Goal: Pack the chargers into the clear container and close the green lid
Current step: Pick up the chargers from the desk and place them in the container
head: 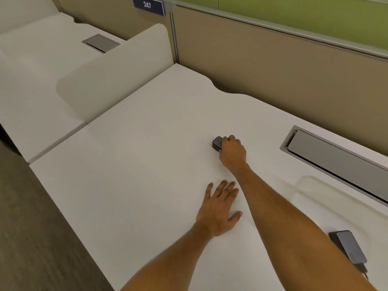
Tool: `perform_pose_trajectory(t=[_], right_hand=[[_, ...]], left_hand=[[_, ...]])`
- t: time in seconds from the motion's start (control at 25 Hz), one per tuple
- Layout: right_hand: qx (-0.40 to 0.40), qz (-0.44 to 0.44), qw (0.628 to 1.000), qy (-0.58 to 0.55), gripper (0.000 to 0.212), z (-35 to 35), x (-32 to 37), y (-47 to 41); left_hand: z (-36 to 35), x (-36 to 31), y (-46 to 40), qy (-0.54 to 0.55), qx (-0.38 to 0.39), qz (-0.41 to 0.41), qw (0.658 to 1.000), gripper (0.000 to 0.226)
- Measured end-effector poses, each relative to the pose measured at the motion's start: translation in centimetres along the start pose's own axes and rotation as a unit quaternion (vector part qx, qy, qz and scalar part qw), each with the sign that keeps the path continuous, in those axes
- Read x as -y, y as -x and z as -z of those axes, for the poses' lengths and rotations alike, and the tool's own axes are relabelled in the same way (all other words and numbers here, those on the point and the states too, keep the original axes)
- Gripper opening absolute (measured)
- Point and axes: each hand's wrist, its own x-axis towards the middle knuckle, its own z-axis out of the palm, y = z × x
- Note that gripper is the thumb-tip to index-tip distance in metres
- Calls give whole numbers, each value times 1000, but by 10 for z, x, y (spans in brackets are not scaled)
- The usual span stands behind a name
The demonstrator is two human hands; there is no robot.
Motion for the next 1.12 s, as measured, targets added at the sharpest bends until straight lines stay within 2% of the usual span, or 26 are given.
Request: perform_pose_trajectory(t=[0.2,0.44,0.68,0.92,1.12], right_hand=[[-24,2,1000,-19,33,25,-9,14],[-116,16,992,-53,40,82,-31,43],[-180,-16,983,-39,40,125,-81,94],[-175,-50,983,-24,45,132,-142,163],[-129,-68,989,14,49,112,-181,215]], left_hand=[[1,3,0,-5,-1,2,1000,72],[2,1,2,-11,-17,-3,1000,71],[1,0,4,-9,-39,-9,999,69],[-1,2,3,-11,-44,-16,999,69],[-1,1,3,-18,-41,-17,999,69]])
